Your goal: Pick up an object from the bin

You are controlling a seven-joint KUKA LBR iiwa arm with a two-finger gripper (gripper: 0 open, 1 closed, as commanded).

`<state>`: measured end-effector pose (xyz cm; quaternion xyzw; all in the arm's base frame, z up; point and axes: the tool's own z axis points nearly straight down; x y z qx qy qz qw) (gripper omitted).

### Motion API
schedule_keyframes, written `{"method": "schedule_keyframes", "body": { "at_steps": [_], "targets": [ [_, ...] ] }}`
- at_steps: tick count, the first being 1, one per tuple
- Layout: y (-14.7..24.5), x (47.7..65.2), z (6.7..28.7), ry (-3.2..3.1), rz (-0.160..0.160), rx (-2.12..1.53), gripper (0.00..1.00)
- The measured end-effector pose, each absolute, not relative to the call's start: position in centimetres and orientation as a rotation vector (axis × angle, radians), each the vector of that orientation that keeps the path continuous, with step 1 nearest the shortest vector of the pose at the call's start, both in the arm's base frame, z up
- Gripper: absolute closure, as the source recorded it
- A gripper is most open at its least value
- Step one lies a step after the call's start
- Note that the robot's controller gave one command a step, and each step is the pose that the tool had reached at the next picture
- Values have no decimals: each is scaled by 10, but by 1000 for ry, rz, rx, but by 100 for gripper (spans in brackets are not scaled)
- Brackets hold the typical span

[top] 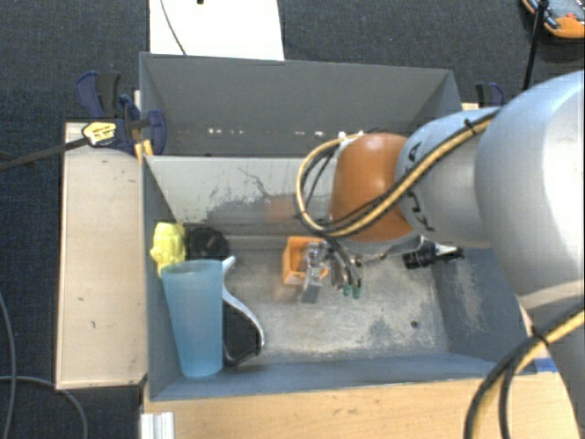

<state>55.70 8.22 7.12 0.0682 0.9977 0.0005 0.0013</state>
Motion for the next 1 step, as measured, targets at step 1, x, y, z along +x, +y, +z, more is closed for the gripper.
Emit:
{"method": "schedule_keyframes", "body": {
  "at_steps": [1],
  "targets": [
    [22, 549, 230, 3128, 0, 220, 100]
  ]
}}
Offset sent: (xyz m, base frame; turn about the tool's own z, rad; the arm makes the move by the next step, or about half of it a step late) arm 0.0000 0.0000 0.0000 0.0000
